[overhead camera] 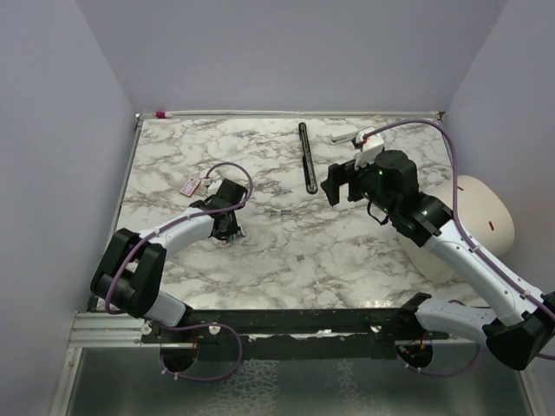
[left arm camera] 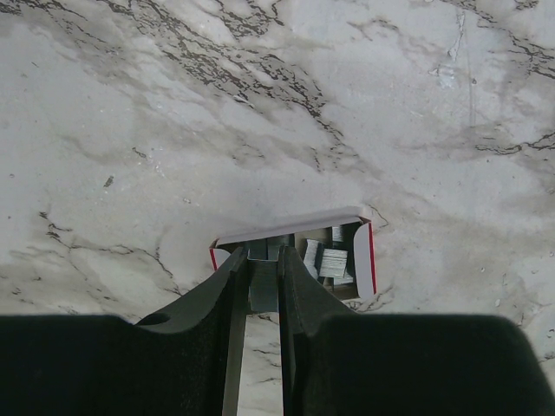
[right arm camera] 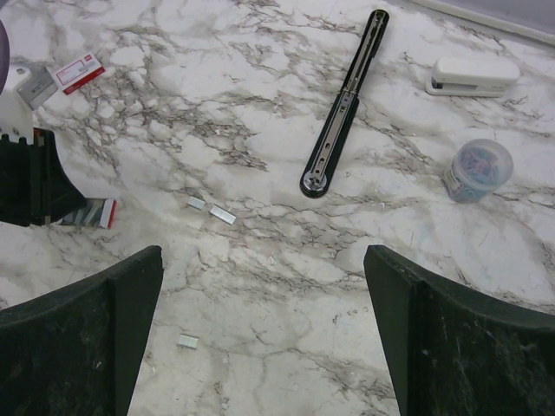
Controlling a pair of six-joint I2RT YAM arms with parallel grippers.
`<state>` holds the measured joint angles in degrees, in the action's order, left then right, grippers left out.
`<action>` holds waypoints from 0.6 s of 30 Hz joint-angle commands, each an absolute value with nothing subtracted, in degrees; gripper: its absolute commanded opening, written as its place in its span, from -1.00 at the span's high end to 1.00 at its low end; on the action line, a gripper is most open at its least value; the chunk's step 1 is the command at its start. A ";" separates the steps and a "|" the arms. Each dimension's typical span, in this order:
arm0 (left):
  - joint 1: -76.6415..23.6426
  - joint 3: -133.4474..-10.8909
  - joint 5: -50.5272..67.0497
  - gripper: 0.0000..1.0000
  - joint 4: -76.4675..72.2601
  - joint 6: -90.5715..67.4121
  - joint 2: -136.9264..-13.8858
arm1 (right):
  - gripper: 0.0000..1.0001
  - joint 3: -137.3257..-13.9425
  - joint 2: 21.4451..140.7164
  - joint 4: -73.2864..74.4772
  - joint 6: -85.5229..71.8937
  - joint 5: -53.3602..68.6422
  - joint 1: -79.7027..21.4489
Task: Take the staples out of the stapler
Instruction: Place the staple in the staple box.
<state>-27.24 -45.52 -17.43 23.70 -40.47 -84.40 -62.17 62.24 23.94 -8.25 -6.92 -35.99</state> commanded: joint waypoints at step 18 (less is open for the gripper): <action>-27.77 -46.70 -19.76 0.44 24.25 -40.66 -84.29 | -0.99 -61.70 60.82 22.10 -7.75 -5.79 -35.95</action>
